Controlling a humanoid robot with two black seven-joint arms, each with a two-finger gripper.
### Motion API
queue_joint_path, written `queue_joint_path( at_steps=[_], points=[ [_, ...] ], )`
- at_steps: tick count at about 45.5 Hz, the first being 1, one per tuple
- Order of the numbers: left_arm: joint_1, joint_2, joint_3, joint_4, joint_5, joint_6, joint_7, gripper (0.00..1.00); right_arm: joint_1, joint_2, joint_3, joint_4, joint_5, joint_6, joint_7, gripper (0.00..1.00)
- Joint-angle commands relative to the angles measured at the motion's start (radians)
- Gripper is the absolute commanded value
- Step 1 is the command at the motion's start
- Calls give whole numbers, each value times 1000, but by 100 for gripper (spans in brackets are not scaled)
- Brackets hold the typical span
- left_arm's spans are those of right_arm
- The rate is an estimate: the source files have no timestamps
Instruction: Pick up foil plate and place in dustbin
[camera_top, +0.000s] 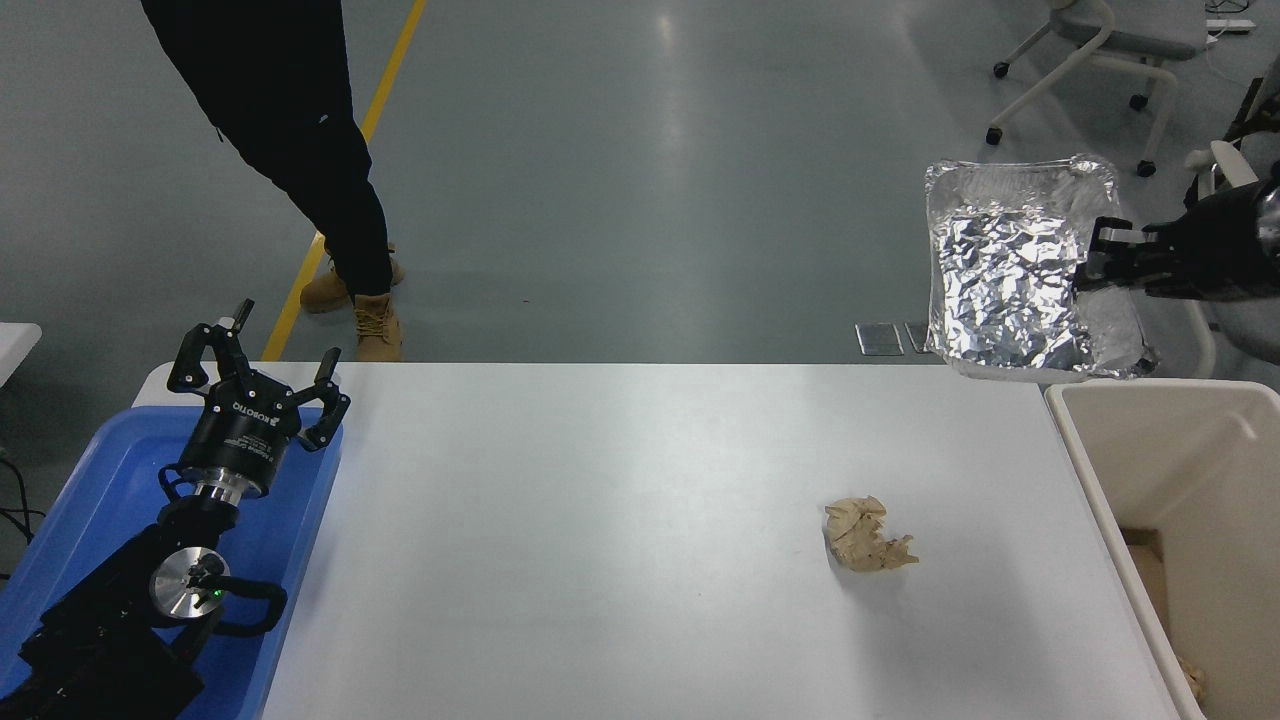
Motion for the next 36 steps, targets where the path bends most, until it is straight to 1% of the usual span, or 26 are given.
queue_joint_path(
  at_steps=[1,10,18,22,25,28,33,36],
  points=[
    [0,1,-1,1,-1,0,0,98,-225,12,116,-344,113,-5,-3,0],
    [0,1,1,1,0,0,0,98,-451,70,147,-702,245,-8,-10,0],
    [0,1,-1,-1,-1,0,0,98,-679,113,147,-944,418,-8,-11,0],
    [0,-1,-1,-1,0,-1,0,98,-771,131,156,-1020,482,-12,-14,0],
    [0,1,-1,-1,-1,-1,0,98,-837,141,168,-1059,510,-47,-16,0],
    [0,-1,-1,1,0,-1,0,98,-902,147,188,-1075,527,-106,-20,0],
    [0,-1,-1,-1,0,0,0,98,-995,153,257,-1078,539,-187,-46,0],
    [0,1,-1,-1,0,0,0,98,-1053,167,306,-1079,539,-222,-53,0]
  ],
)
